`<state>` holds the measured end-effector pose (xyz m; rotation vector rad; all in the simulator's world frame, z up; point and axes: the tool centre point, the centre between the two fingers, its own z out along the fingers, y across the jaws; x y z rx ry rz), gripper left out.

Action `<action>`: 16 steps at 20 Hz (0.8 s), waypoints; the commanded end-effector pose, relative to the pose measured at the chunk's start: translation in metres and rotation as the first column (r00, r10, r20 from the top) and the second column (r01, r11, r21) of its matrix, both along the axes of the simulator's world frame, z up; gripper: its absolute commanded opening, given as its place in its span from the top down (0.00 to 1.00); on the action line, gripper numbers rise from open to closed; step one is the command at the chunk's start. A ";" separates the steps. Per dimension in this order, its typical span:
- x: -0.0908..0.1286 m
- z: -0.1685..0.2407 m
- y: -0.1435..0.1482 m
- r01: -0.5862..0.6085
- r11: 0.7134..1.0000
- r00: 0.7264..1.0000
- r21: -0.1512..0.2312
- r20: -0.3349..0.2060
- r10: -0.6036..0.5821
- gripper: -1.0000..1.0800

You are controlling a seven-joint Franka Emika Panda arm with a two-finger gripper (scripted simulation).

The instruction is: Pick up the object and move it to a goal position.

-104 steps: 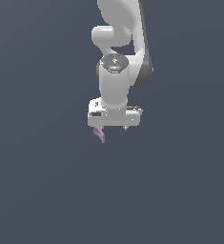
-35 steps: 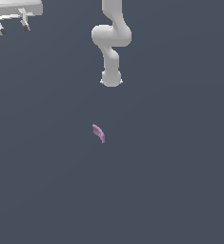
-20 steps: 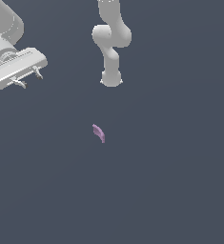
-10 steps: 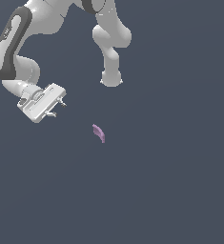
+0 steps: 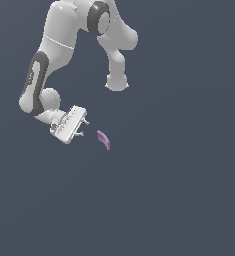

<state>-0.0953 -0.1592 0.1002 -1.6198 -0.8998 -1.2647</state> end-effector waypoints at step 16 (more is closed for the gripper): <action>-0.009 -0.035 0.038 -0.046 0.998 0.999 0.051 0.006 0.046 0.38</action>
